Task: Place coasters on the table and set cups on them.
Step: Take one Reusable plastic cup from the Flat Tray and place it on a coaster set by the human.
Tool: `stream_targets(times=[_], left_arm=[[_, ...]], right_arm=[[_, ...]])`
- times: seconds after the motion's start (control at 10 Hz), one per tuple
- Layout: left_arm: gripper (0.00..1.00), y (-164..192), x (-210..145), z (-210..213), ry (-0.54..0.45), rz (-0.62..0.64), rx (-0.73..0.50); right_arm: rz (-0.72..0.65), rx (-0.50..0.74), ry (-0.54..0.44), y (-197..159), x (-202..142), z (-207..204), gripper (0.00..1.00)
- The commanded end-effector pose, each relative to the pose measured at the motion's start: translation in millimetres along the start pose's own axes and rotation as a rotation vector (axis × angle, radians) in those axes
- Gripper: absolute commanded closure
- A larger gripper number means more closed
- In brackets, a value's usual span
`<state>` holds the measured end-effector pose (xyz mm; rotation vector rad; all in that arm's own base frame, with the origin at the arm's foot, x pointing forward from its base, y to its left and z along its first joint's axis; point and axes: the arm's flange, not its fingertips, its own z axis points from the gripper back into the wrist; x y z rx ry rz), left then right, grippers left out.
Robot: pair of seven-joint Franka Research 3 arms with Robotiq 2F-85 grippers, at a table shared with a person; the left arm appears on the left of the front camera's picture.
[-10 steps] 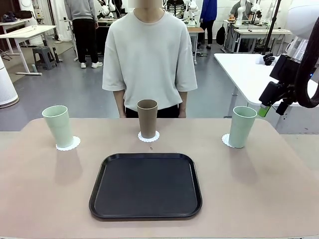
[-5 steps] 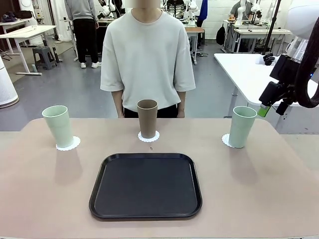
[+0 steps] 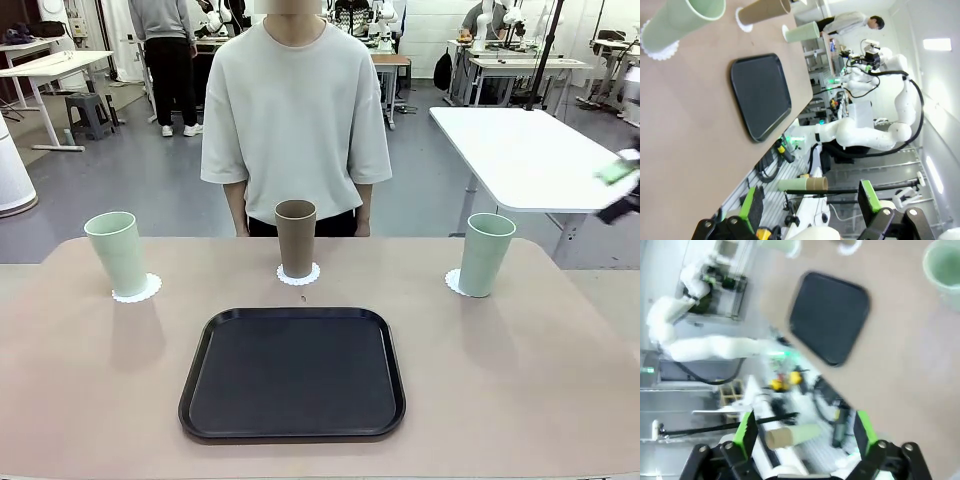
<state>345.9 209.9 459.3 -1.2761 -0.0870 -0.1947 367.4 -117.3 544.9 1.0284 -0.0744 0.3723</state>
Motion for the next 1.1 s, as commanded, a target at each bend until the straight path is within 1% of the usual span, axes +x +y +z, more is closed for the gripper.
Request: stream_targets(times=[0.0,0.1,0.2,0.3,0.4,0.5,0.6,1.0], left_arm=[[0.0,-4,0,-2,-0.022,0.015,0.001],[0.0,-4,0,-2,-0.022,0.015,0.001],[0.0,-4,0,-2,-0.022,0.015,0.001],[0.0,-4,0,-2,-0.022,0.015,0.001],[0.0,-4,0,-2,-0.022,0.015,0.001],[0.0,-4,0,-2,-0.022,0.015,0.001],[0.0,-4,0,-2,-0.022,0.015,0.001],[0.0,-4,0,-2,-0.022,0.015,0.001]], right_arm=[[-0.232,0.45,-0.267,-71,-34,45,0.0],[-0.259,0.499,-0.315,-96,-57,58,0.0],[-0.277,0.536,-0.336,-119,-69,67,0.0],[-0.295,0.549,-0.349,-132,-75,69,0.0],[-0.311,0.523,-0.351,-135,-73,66,0.0],[-0.359,0.264,-0.389,-126,-61,58,0.0],[-0.304,0.529,-0.341,-148,-99,61,0.0],[-0.304,0.529,-0.341,-148,-99,61,0.0]])
